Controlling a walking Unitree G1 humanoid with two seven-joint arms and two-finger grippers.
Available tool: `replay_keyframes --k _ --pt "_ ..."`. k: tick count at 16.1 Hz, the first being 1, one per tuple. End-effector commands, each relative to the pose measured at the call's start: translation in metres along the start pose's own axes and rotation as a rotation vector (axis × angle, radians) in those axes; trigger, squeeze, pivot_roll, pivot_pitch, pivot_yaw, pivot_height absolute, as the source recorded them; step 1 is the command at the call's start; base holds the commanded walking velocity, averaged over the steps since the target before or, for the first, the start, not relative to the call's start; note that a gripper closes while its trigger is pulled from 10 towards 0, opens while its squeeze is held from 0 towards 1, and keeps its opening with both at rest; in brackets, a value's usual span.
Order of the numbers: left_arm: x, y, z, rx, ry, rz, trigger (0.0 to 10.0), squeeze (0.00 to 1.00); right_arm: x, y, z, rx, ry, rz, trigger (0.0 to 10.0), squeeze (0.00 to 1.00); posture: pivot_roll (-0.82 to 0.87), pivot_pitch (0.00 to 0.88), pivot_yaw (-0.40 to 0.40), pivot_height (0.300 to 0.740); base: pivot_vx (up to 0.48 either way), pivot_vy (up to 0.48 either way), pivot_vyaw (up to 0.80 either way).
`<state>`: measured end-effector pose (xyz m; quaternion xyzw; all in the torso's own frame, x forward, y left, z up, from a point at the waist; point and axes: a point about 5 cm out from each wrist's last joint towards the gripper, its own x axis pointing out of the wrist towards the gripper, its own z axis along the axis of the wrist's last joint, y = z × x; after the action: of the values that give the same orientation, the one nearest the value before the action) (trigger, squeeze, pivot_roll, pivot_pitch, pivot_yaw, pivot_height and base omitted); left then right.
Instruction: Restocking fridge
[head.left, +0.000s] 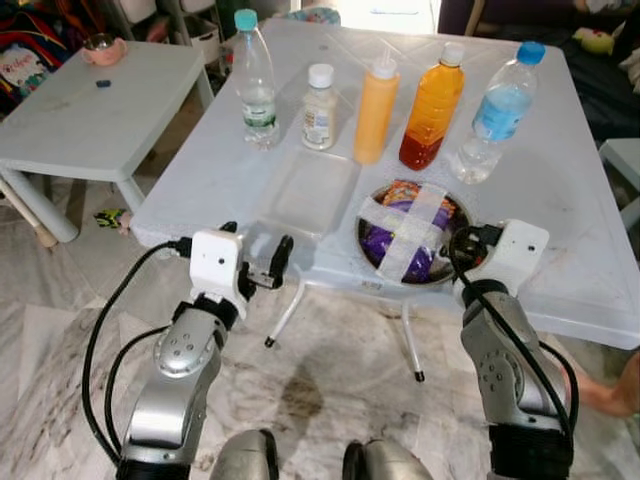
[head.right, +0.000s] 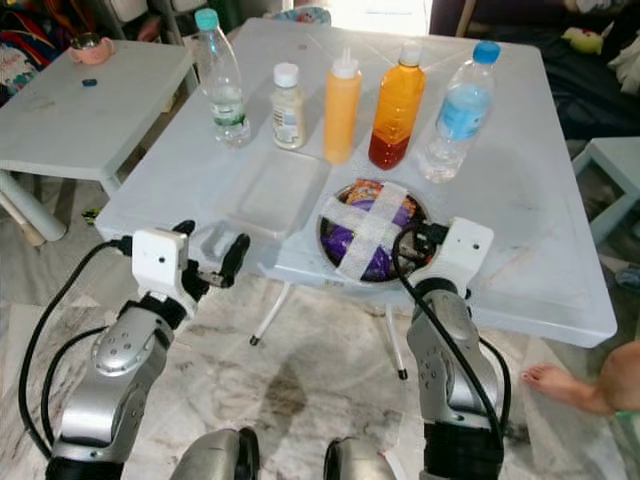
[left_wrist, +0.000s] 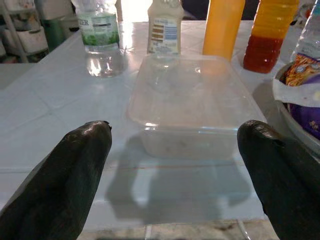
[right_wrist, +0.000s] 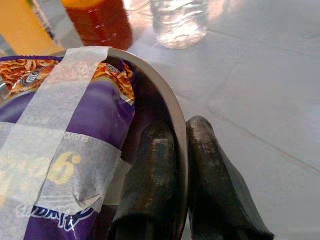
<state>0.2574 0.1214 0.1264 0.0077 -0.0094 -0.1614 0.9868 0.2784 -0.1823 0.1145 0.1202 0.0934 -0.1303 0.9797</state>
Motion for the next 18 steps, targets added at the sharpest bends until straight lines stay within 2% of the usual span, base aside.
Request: replay_keyframes --k 1,2,4,5,8,10,12,15,18 --pt "0.0 -0.001 -0.002 0.0 0.016 -0.012 10.0 0.0 -0.004 -0.026 -0.032 -0.104 0.117 -0.148 10.0 0.0 -0.02 0.083 0.014 0.74 -0.319 0.0 0.0" --pt "0.001 -0.002 -0.002 0.003 0.015 -0.013 10.0 0.0 -0.005 -0.025 -0.032 -0.056 0.122 -0.127 10.0 0.0 -0.02 0.084 0.015 0.74 -0.341 0.0 0.0" --pt "0.002 -0.002 -0.001 0.003 0.015 -0.013 10.0 0.0 -0.005 -0.025 -0.035 -0.077 0.141 -0.128 10.0 0.0 -0.03 0.089 0.018 0.74 -0.345 0.0 0.0" --pt "0.002 -0.002 -0.001 0.003 0.016 -0.012 10.0 0.0 -0.007 -0.022 -0.038 -0.041 0.173 -0.093 10.0 0.0 -0.03 0.094 0.019 0.74 -0.341 0.0 0.0" --pt "0.003 -0.002 -0.001 0.002 0.016 -0.012 10.0 0.0 -0.007 -0.018 -0.037 -0.013 0.165 -0.047 10.0 0.0 -0.03 0.096 0.019 0.74 -0.342 0.0 0.0" --pt "0.005 -0.002 -0.001 0.006 0.012 -0.006 10.0 0.0 -0.005 -0.01 -0.034 -0.026 0.143 0.036 10.0 0.0 -0.03 0.096 0.015 0.74 -0.302 0.0 0.0" --pt "0.006 0.004 -0.008 0.027 0.03 0.037 10.0 0.0 -0.009 0.002 -0.029 -0.003 0.092 0.184 10.0 0.0 -0.02 0.074 0.023 0.74 0.0 0.0 0.0" --pt "0.002 0.014 -0.022 0.045 0.067 0.113 10.0 0.0 -0.015 0.006 -0.031 0.034 0.058 0.252 10.0 0.0 -0.01 0.017 0.031 0.74 0.0 0.0 0.74" --pt "0.002 0.016 -0.027 0.051 0.076 0.128 10.0 0.0 -0.015 0.012 -0.033 0.007 0.04 0.304 10.0 0.0 0.0 0.0 0.036 0.74 0.0 0.0 0.8"
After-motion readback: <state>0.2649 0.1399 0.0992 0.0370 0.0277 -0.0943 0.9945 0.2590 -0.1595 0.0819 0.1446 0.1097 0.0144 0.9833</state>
